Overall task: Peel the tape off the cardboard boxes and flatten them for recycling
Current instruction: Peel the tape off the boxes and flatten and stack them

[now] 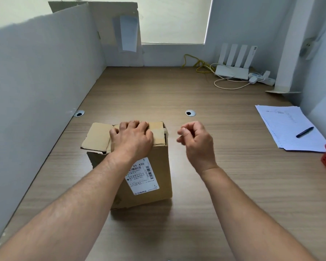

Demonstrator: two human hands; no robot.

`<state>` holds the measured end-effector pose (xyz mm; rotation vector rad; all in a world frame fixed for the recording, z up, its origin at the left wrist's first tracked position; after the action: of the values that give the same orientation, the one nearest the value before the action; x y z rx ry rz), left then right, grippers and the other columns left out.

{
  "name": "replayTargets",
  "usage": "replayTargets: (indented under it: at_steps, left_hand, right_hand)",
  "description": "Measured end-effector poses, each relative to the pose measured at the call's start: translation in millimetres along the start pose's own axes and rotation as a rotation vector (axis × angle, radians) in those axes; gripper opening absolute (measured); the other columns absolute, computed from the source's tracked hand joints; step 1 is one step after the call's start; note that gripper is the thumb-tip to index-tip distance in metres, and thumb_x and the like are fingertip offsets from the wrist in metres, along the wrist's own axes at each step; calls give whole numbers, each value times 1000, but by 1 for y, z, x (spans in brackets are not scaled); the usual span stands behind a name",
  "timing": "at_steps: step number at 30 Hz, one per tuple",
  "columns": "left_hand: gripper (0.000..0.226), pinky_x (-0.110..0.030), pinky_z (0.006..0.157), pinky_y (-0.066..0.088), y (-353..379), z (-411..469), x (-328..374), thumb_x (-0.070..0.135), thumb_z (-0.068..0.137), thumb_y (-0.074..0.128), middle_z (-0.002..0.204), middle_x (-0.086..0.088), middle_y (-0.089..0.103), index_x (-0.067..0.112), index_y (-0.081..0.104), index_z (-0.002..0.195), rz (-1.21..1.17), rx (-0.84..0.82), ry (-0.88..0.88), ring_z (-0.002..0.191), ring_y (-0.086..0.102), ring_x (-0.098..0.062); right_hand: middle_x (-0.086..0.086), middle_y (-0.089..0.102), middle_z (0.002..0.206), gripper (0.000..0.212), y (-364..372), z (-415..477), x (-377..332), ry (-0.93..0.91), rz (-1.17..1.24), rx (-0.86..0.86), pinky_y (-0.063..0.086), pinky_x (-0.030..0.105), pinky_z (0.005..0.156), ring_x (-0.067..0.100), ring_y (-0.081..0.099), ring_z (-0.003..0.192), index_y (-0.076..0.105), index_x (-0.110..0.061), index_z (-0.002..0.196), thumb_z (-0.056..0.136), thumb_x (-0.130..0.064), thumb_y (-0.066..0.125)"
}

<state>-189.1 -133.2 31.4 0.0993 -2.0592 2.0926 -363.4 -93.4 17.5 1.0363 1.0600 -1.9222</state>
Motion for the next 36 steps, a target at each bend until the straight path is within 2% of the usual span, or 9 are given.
replayTargets:
  at_steps: [4, 6, 10, 13, 16, 19, 24, 31, 36]
  left_hand:
    - [44, -45, 108, 16, 5, -18, 1, 41, 99, 25, 151, 5, 32, 36, 37, 140, 9, 50, 23, 137, 25, -20]
    - [45, -45, 109, 15, 7, -24, 1, 42, 99, 24, 153, 7, 29, 37, 34, 142, 24, 65, 28, 138, 22, -19]
    - [47, -45, 110, 14, 9, -32, 1, 44, 99, 22, 154, 7, 25, 38, 28, 145, 49, 78, 36, 139, 18, -18]
    - [47, -45, 110, 14, 9, -31, 0, 44, 99, 22, 155, 7, 24, 38, 26, 146, 47, 73, 26, 140, 17, -18]
    - [46, -45, 110, 14, 10, -33, 3, 44, 99, 22, 154, 7, 24, 38, 27, 145, 52, 81, 32, 139, 18, -18]
    - [46, -45, 110, 14, 10, -34, 5, 44, 99, 22, 154, 7, 24, 37, 26, 145, 59, 84, 29, 139, 18, -18]
    - [46, -45, 111, 14, 10, -38, 5, 44, 99, 21, 155, 7, 23, 38, 25, 145, 61, 79, 21, 140, 16, -18]
    - [51, -46, 112, 13, 7, -43, 5, 54, 98, 17, 157, 6, 21, 37, 25, 146, 48, 52, 18, 141, 14, -19]
    - [97, -55, 111, 18, 3, -42, 17, 90, 72, 16, 152, -2, 28, 25, 32, 143, 136, -59, -33, 140, 20, -27]
  right_hand:
    - [-2, 60, 82, 7, -10, 15, -7, -42, -170, 13, 47, 29, 74, 15, 57, 78, 66, -16, 80, 87, -14, 65]
    - [-2, 60, 76, 13, -6, 14, -2, 84, -94, -13, 48, 29, 68, 16, 57, 71, 64, -17, 76, 86, -10, 63]
    - [11, 60, 71, 13, 14, 3, 8, 605, 609, -192, 56, 28, 54, 16, 60, 53, 60, -1, 91, 89, 7, 50]
    - [18, 65, 83, 15, 13, 1, 7, 668, 805, -262, 57, 32, 65, 23, 66, 68, 56, 1, 102, 92, -1, 45]
    - [8, 65, 86, 10, 8, 3, 1, 447, 429, -307, 50, 25, 63, 15, 62, 71, 59, -8, 99, 90, -12, 60]
    - [-2, 63, 88, 26, 16, 1, -7, 196, -52, -359, 49, 23, 73, 10, 59, 78, 60, -16, 95, 77, -22, 77]
    - [-3, 65, 86, 6, 15, -1, -10, 64, -341, -258, 48, 33, 76, 19, 59, 83, 60, -19, 82, 87, -24, 62]
    - [3, 61, 65, 18, 20, -13, 17, 508, 358, -291, 40, 20, 49, 8, 57, 52, 56, -11, 75, 92, -7, 57]
    - [-2, 58, 56, 20, 27, -14, 22, 565, 460, -311, 39, 20, 48, 7, 52, 49, 57, -10, 72, 92, -7, 57]
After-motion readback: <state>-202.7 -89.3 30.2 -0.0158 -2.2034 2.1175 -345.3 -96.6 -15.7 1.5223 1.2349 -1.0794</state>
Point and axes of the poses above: each hand's wrist, its own z-axis towards the middle knuckle, its own y-axis out of the palm, x = y × z, the point moved 6 cm from there along z, towards the middle knuckle
